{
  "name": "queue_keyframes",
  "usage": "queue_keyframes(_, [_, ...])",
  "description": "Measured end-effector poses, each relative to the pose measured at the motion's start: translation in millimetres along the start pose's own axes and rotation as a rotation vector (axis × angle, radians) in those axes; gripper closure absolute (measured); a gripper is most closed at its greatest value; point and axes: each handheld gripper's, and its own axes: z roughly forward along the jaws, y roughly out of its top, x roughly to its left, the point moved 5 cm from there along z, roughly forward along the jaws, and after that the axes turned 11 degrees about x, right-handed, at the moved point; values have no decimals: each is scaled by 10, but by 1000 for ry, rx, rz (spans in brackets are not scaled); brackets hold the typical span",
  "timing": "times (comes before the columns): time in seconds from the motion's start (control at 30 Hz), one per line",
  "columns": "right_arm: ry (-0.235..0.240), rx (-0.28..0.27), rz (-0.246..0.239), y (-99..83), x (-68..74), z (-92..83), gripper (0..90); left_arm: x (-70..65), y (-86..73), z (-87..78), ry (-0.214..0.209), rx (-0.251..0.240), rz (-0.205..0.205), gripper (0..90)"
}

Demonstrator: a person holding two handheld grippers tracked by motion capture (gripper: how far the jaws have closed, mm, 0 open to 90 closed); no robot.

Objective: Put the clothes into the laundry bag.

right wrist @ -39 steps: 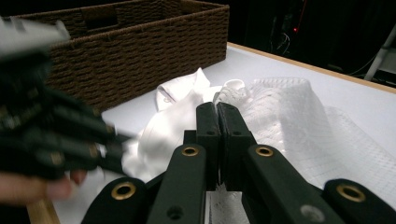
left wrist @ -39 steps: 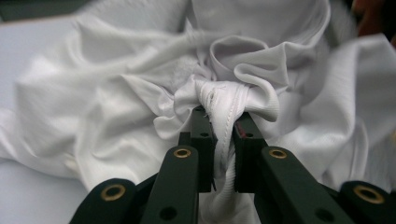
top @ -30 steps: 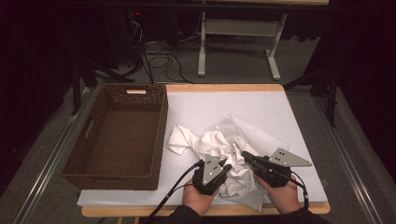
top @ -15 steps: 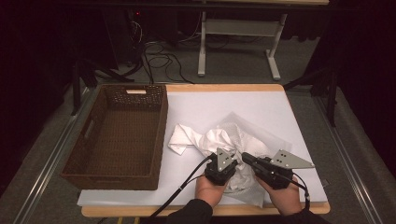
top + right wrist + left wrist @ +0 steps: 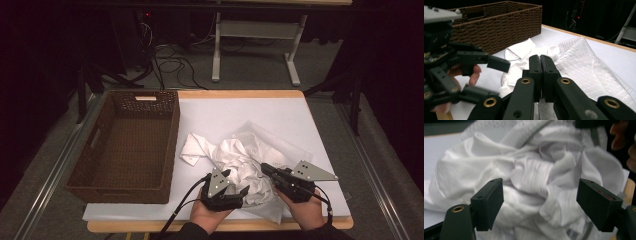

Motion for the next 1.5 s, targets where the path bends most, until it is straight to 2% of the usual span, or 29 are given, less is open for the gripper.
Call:
queue_keyframes(0.07, [-2, 2, -2, -2, 7, 12, 897, -12, -69, 104, 0, 54, -5, 226])
queue_keyframes(0.17, [0, 4, -6, -8, 14, 15, 897, -41, -112, 240, -7, 116, -12, 356])
queue_keyframes(0.2, [-2, 5, -4, -10, 17, 14, 897, -49, -101, 254, 5, 122, -2, 413])
queue_keyframes(0.33, [6, 9, -5, -18, 20, 31, 897, -73, -80, 290, -13, 135, 20, 743])
queue_keyframes(0.37, [5, 10, -6, -17, 23, 38, 897, -77, -78, 276, -12, 126, 25, 800])
queue_keyframes(0.4, [10, 9, -8, -14, 29, 43, 897, -80, -77, 253, -9, 115, 26, 816])
queue_keyframes(0.47, [15, 11, -2, -5, 44, 52, 897, -79, -62, 180, -12, 82, 23, 824])
queue_keyframes(0.6, [36, -5, -17, 50, 110, 78, 897, -56, 43, -110, 3, -20, 19, 829])
queue_keyframes(0.7, [39, -14, -17, 69, 130, 75, 897, -59, 145, -303, 17, -87, 34, 830])
queue_keyframes(0.8, [38, -14, -12, 62, 116, 77, 897, -109, 237, -374, 23, -119, 62, 830])
queue_keyframes(0.97, [33, -8, 4, 28, 65, 79, 898, -216, 311, -208, 29, -110, 117, 829])
queue_keyframes(1.17, [32, 3, 5, -7, 41, 70, 898, -261, 325, 139, 31, -44, 154, 829])
queue_keyframes(1.4, [39, -3, 0, 4, 76, 32, 898, -247, 326, 376, 44, 0, 153, 829])
queue_keyframes(1.5, [45, -25, -8, 41, 92, -26, 898, -223, 308, 442, 49, 14, 132, 828])
